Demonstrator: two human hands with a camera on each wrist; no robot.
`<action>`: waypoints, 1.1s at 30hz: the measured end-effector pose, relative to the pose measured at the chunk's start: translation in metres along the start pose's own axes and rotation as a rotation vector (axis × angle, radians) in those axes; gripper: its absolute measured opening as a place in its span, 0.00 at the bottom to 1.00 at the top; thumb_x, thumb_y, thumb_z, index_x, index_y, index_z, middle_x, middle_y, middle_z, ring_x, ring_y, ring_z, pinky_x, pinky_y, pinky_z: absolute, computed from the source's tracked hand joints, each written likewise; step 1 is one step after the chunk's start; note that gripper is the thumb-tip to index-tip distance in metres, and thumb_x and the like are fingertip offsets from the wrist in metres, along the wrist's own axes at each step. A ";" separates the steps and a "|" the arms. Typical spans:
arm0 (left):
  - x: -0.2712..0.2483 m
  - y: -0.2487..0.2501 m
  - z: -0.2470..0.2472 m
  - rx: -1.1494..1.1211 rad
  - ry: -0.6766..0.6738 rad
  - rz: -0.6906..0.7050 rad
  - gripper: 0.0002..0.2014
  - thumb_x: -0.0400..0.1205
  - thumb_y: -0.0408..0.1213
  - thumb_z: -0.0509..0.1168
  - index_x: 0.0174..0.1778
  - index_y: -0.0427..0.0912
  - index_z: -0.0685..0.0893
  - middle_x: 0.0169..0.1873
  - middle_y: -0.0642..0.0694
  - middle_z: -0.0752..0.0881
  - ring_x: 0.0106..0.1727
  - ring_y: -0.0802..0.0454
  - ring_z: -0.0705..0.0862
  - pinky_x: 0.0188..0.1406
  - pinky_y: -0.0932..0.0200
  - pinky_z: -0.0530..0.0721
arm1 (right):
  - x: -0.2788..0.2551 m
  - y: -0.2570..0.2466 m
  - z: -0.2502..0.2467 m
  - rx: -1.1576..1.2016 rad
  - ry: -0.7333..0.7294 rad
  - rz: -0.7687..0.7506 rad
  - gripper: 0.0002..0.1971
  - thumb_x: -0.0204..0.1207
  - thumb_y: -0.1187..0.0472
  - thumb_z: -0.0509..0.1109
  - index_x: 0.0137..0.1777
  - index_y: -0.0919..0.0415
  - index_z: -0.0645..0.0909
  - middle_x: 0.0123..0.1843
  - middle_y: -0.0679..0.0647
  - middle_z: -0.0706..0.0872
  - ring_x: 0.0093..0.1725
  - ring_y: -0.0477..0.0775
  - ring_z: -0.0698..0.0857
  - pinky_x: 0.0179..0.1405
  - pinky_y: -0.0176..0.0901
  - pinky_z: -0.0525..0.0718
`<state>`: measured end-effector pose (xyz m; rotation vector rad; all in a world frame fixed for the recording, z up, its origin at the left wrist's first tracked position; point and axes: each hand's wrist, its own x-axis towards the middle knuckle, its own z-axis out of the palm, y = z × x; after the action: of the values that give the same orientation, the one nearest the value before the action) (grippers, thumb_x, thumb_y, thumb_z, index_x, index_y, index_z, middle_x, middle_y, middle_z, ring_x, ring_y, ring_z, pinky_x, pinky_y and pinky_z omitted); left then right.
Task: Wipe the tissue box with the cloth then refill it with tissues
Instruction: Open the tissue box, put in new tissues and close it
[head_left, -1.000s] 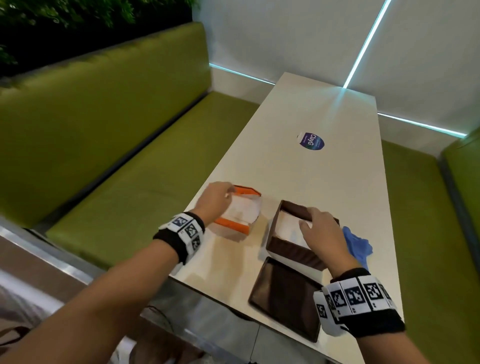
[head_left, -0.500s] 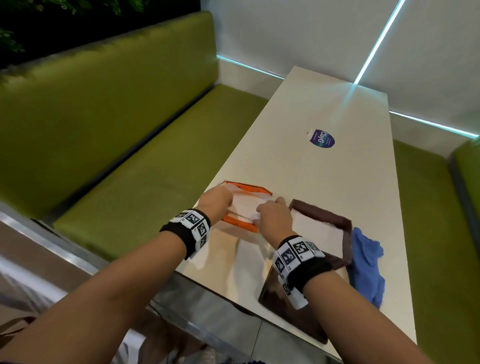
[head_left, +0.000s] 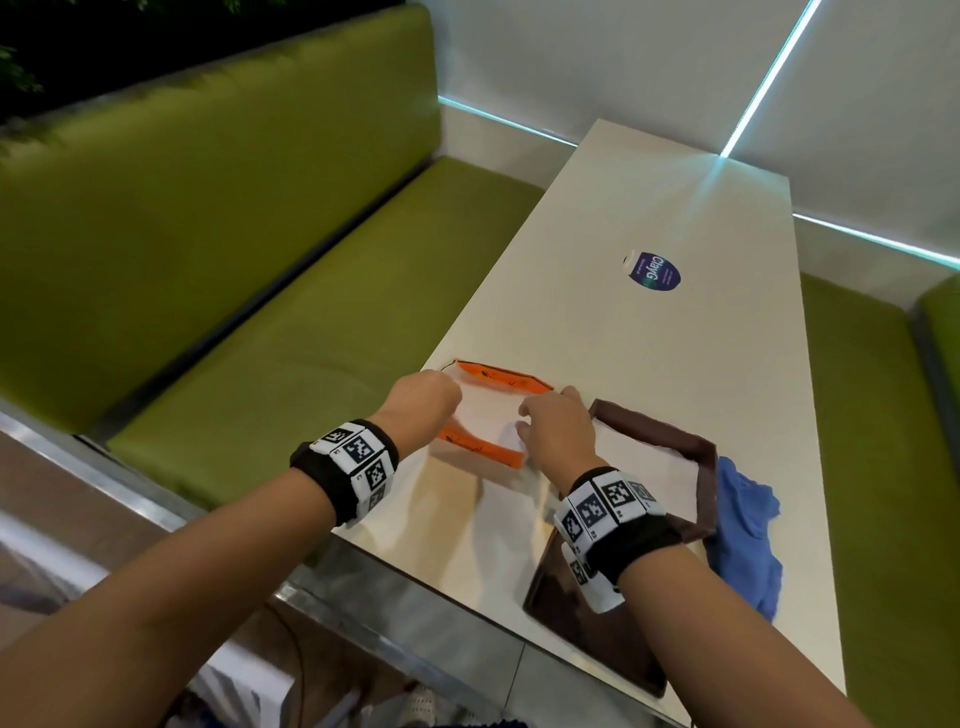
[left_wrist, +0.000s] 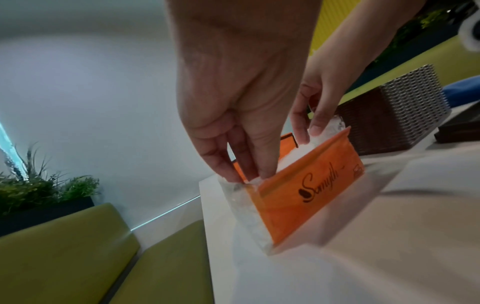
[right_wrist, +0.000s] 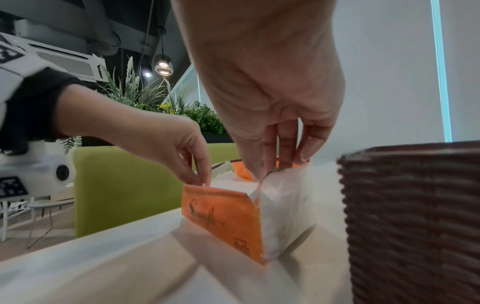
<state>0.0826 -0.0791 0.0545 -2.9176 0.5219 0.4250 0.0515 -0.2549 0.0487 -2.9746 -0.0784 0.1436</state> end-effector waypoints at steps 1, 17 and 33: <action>-0.001 -0.001 0.000 0.019 -0.022 0.004 0.11 0.74 0.19 0.62 0.49 0.29 0.86 0.51 0.35 0.88 0.55 0.38 0.88 0.48 0.48 0.87 | 0.002 -0.001 0.002 0.029 0.000 -0.020 0.11 0.81 0.60 0.64 0.57 0.62 0.85 0.54 0.56 0.88 0.65 0.59 0.74 0.58 0.48 0.77; 0.045 0.016 0.033 -0.148 0.127 0.168 0.28 0.79 0.30 0.68 0.77 0.40 0.70 0.73 0.43 0.77 0.75 0.44 0.72 0.73 0.53 0.68 | 0.030 -0.017 0.021 0.089 -0.235 -0.014 0.32 0.71 0.54 0.75 0.71 0.67 0.67 0.69 0.64 0.77 0.69 0.64 0.76 0.69 0.52 0.74; 0.047 0.016 0.040 -0.181 0.164 0.133 0.30 0.77 0.30 0.70 0.77 0.40 0.71 0.70 0.40 0.76 0.74 0.41 0.71 0.72 0.51 0.69 | 0.054 -0.029 0.011 -0.104 -0.391 0.079 0.16 0.66 0.47 0.74 0.48 0.56 0.79 0.41 0.53 0.81 0.47 0.57 0.83 0.44 0.44 0.78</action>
<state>0.1087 -0.1014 0.0014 -3.1207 0.7398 0.2621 0.1031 -0.2214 0.0379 -3.0069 -0.0158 0.7506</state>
